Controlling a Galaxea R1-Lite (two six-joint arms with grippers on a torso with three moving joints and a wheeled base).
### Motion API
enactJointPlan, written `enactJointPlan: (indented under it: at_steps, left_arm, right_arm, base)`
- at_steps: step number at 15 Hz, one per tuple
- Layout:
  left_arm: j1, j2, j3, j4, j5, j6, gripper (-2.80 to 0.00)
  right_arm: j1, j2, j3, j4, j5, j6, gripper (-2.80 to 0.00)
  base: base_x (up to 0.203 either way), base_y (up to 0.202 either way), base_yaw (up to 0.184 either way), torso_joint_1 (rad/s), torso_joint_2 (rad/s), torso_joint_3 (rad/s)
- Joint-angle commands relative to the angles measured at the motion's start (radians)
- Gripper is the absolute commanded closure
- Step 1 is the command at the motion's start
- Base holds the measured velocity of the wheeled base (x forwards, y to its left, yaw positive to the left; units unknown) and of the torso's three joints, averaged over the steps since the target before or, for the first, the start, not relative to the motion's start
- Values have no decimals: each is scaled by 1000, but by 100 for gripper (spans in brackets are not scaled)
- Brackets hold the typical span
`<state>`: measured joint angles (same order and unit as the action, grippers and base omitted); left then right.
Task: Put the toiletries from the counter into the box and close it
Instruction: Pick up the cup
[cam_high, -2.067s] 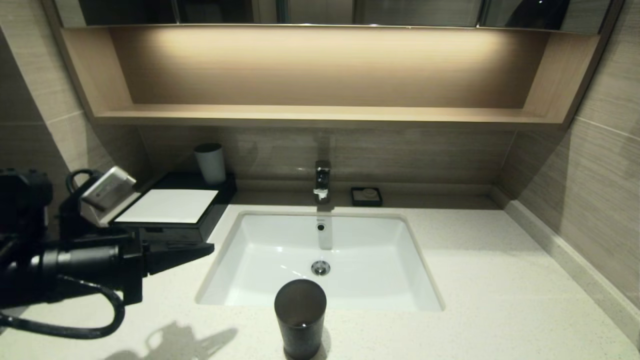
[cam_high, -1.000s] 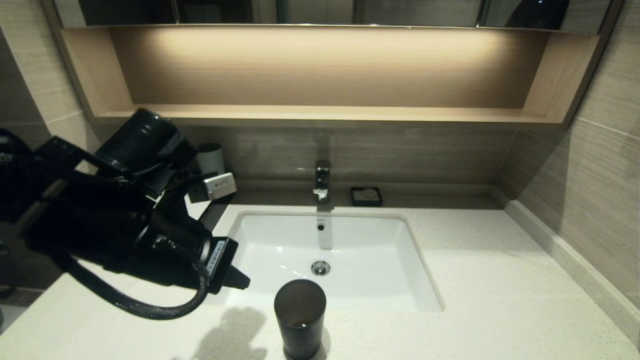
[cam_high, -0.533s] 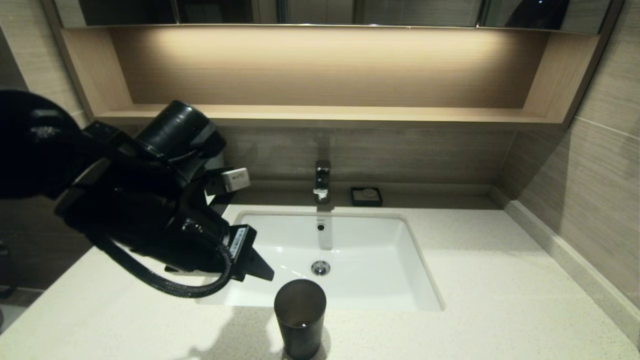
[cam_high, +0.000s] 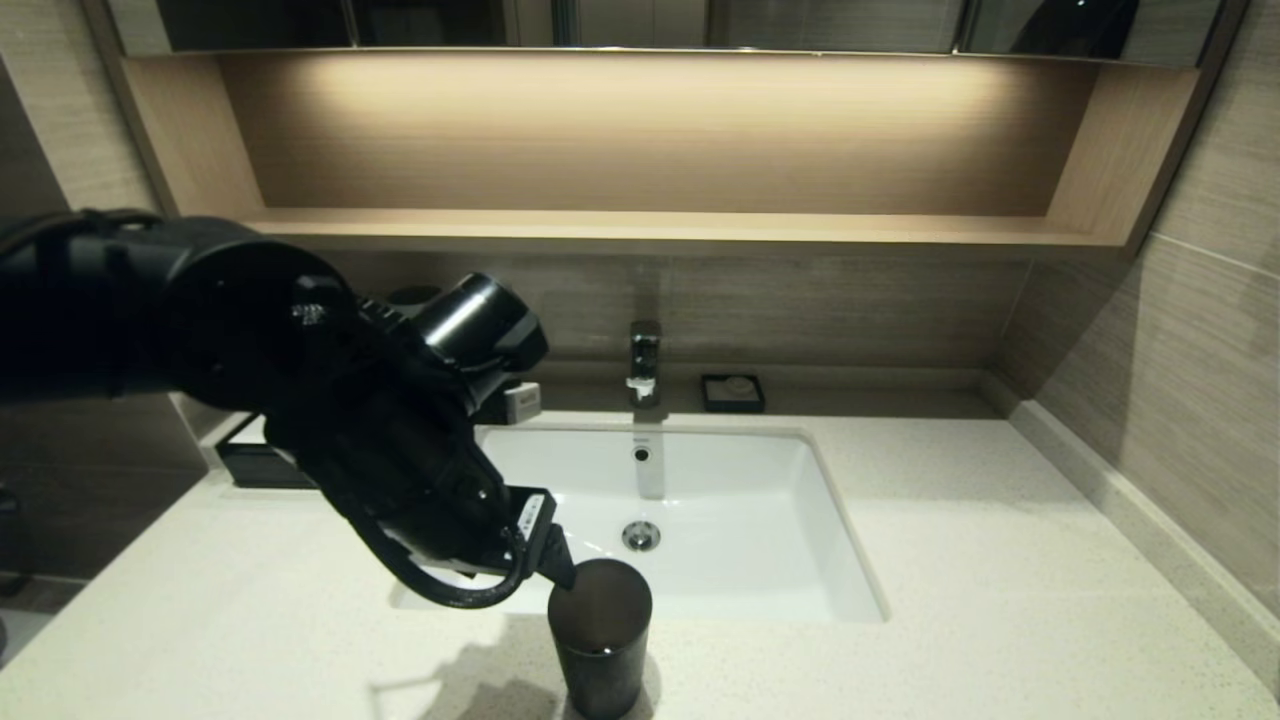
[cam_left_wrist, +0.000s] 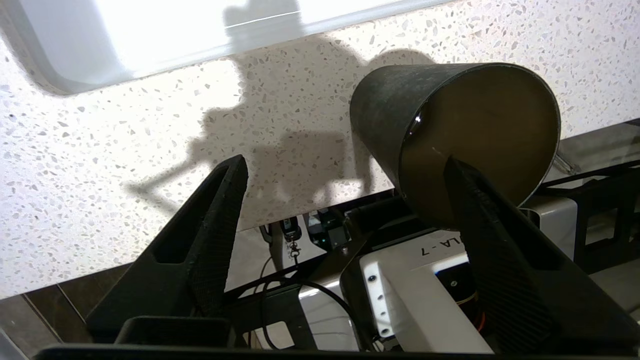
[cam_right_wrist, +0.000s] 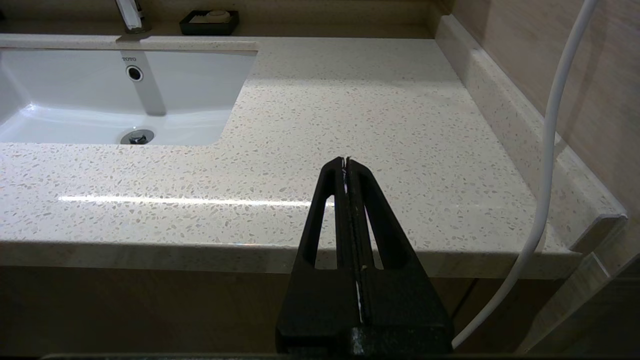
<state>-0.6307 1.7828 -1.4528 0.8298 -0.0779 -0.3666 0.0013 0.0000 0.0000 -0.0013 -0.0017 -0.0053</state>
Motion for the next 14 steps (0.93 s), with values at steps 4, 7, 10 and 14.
enactJointPlan:
  at_steps: [4, 7, 10, 14]
  left_arm:
    - [-22, 18, -15, 5, 0, -6, -280]
    - [-29, 28, -15, 6, 0, -6, -280]
    - [-29, 51, -15, 6, 2, -6, -280]
    - [-29, 80, -12, 6, 32, -5, -280]
  right_arm:
    - [0, -1, 0, 0, 0, -1, 0]
    - [0, -2, 2, 0, 0, -1, 0]
    - [0, -1, 2, 0, 0, -1, 0]
    - [0, -2, 0, 0, 0, -1, 0]
  base:
    - [0, 0, 0, 0, 0, 0]
    - [0, 0, 0, 0, 0, 0]
    - [0, 0, 0, 0, 0, 0]
    - [0, 0, 0, 0, 0, 0]
